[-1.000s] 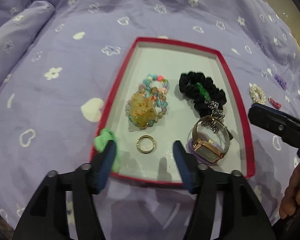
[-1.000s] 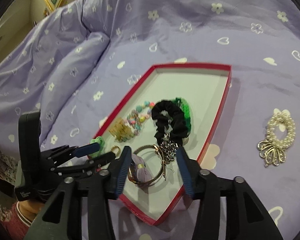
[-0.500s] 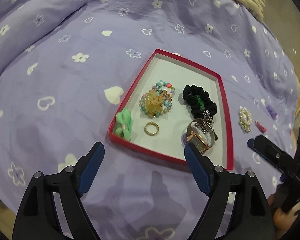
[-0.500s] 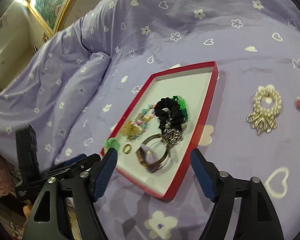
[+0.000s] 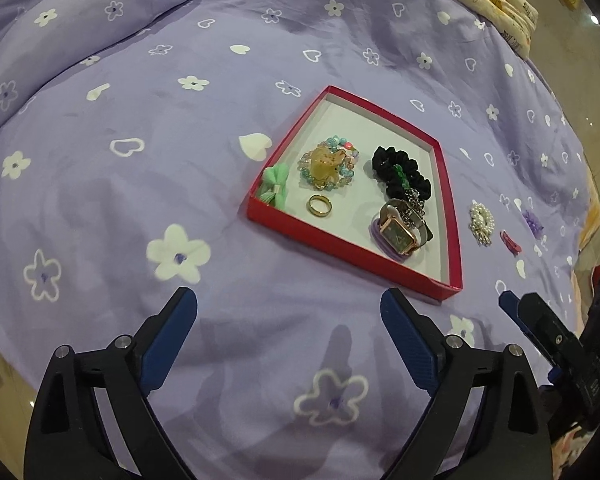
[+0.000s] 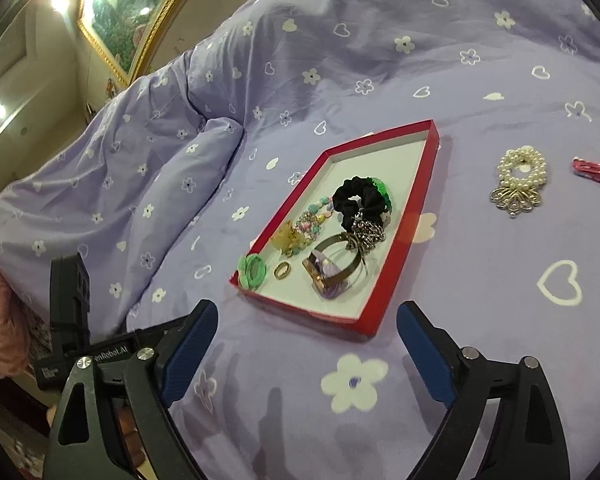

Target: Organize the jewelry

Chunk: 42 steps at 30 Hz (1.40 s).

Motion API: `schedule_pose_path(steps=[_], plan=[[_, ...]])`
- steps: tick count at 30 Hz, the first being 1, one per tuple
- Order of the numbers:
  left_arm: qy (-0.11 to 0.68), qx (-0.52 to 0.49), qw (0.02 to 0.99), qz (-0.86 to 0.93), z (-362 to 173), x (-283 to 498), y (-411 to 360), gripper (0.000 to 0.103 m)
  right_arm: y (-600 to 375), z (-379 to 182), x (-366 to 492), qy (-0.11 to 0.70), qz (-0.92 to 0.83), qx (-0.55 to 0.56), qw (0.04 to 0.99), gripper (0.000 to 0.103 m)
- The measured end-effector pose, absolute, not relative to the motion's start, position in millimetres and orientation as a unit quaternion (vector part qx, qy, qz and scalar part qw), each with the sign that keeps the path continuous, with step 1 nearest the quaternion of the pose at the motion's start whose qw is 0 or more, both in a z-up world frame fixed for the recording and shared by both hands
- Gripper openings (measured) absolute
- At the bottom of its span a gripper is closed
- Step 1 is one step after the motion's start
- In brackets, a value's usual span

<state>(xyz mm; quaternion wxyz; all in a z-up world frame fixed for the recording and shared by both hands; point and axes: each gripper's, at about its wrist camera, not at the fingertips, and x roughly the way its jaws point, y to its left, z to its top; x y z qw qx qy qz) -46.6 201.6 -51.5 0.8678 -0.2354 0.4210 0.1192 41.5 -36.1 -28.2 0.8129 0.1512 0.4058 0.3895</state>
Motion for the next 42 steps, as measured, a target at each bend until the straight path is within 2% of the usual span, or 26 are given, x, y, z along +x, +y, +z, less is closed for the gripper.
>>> schedule_pose_path(steps=[8,12,17,24,30,42], plan=[[0.406,-0.211,0.879,0.136,-28,-61,196,0.096,-38,-6,24,0.394,0.373,0.097,0.835,0.099],[0.390,-0.144,0.898,0.145,-1,-59,182,0.103,-32,19,20,0.369,0.366,0.034,0.854,0.102],[0.370,-0.076,0.910,0.172,14,-55,169,0.103,-18,33,23,0.371,0.351,-0.052,0.858,0.103],[0.344,-0.063,0.915,0.202,-4,-61,164,0.103,-25,7,24,0.377,0.337,-0.016,0.862,0.103],[0.358,-0.065,0.909,0.205,-21,-64,163,0.103,-24,-11,18,0.384,0.336,-0.016,0.860,0.103],[0.339,-0.063,0.914,0.214,-21,-77,159,0.103,-17,-16,1,0.364,0.338,-0.031,0.868,0.103]])
